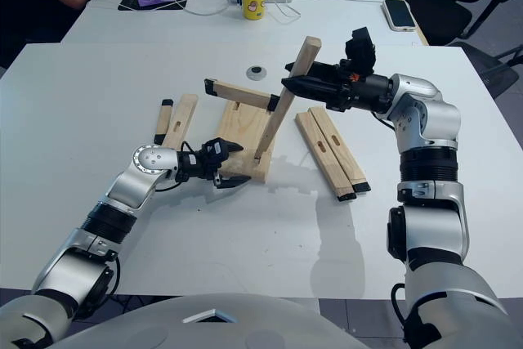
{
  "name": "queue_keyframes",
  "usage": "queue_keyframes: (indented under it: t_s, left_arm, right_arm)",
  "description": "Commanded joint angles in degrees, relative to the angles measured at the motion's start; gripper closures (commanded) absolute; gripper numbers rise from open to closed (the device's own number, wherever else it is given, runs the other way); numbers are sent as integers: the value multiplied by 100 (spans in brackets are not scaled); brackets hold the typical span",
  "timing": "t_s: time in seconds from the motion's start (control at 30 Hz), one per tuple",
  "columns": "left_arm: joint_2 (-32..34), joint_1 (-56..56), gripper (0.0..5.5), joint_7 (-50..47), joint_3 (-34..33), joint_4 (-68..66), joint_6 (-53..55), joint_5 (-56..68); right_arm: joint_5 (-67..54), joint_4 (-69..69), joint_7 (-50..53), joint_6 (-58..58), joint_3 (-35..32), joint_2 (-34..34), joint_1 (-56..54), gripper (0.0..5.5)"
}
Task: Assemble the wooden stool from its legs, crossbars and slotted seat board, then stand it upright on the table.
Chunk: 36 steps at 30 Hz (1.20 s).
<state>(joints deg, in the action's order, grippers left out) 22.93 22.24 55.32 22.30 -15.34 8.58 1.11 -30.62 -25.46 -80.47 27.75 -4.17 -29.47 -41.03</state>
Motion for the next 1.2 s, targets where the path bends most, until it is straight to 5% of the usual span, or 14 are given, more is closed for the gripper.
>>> queue_keyframes:
  t_s: [0.03, 1.2]
  left_arm:
    - [136, -384, 123, 68, 215, -306, 345, -220]
    - [139, -504, 123, 57, 261, -204, 464, -207]
  right_arm:
    - [31, -20, 49, -50, 38, 72, 47, 343]
    - [641, 748, 304, -753, 697, 35, 405, 343]
